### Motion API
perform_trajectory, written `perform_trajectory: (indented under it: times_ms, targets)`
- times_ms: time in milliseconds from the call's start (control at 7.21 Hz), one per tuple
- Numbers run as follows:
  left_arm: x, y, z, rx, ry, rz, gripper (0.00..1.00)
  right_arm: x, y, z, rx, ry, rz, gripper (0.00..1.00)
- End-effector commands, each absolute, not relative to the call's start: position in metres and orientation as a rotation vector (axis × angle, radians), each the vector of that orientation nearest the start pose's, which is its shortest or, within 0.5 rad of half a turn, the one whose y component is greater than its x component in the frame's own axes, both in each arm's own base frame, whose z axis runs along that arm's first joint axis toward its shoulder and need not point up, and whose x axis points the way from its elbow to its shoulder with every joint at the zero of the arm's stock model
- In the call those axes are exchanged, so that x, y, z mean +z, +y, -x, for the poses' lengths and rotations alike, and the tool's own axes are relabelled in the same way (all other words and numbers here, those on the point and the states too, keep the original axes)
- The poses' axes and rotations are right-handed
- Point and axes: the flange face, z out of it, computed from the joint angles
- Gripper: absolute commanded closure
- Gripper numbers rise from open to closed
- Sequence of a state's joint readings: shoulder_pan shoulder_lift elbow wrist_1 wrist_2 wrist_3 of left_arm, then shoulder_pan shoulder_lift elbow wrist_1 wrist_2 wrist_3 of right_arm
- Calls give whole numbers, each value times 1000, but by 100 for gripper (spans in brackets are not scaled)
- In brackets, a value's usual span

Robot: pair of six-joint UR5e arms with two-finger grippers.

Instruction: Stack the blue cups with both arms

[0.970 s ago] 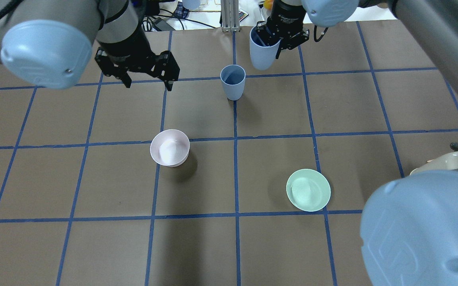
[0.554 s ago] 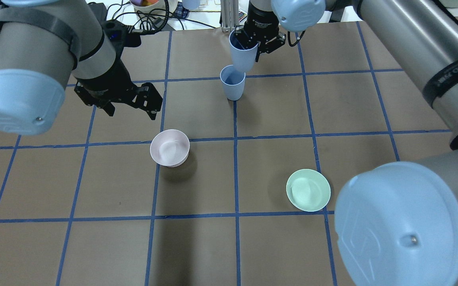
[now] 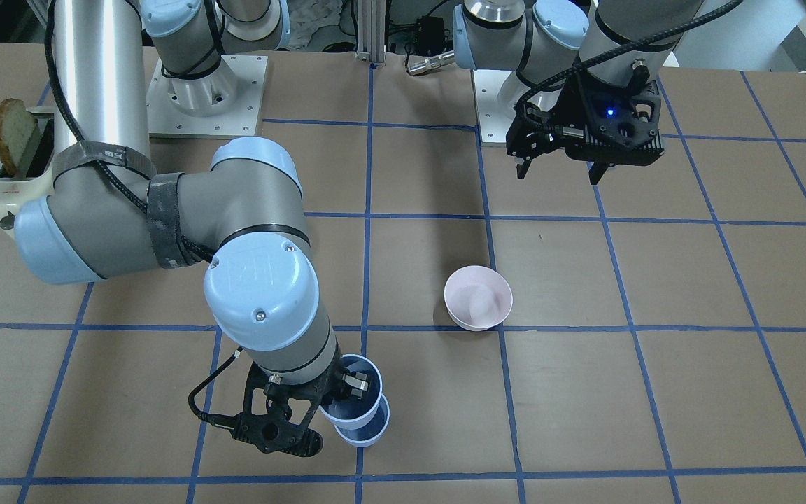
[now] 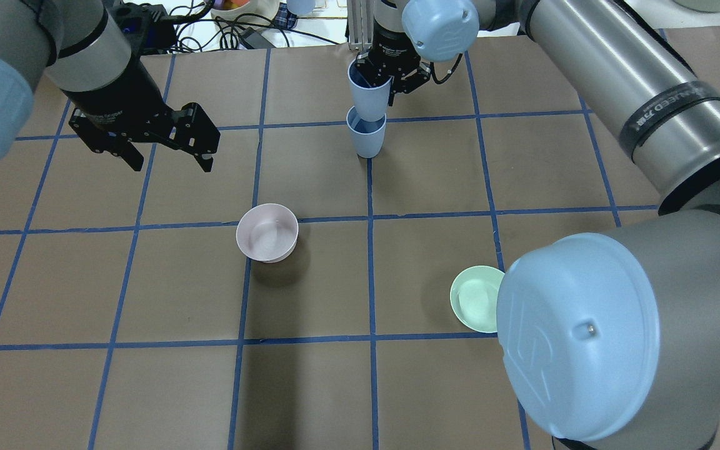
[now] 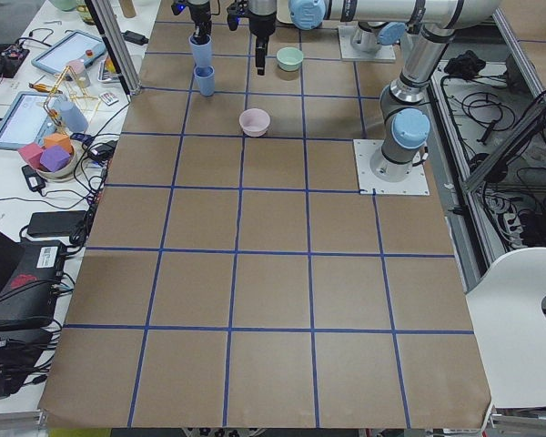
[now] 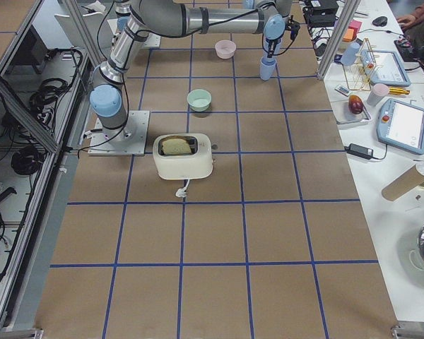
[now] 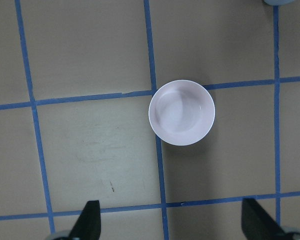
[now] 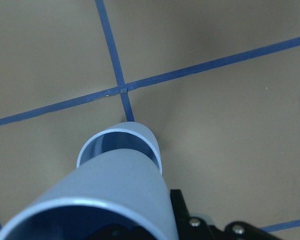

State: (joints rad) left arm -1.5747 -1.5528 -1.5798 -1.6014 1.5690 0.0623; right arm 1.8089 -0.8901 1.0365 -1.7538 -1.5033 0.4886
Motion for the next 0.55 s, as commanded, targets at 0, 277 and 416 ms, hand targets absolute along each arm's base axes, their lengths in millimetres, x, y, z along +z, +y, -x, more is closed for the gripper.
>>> perform_trajectory:
  times_ms: [0, 277, 416]
  targets:
    - [487, -484, 135, 60, 3139, -104, 0, 333, -706, -317, -1, 3037, -380, 100]
    - [487, -484, 135, 58, 3137, -104, 0, 328, -707, -318, 7, 3038, -378, 100]
    - [487, -484, 135, 56, 3136, -104, 0, 323, -709, -318, 1, 3038, -378, 100]
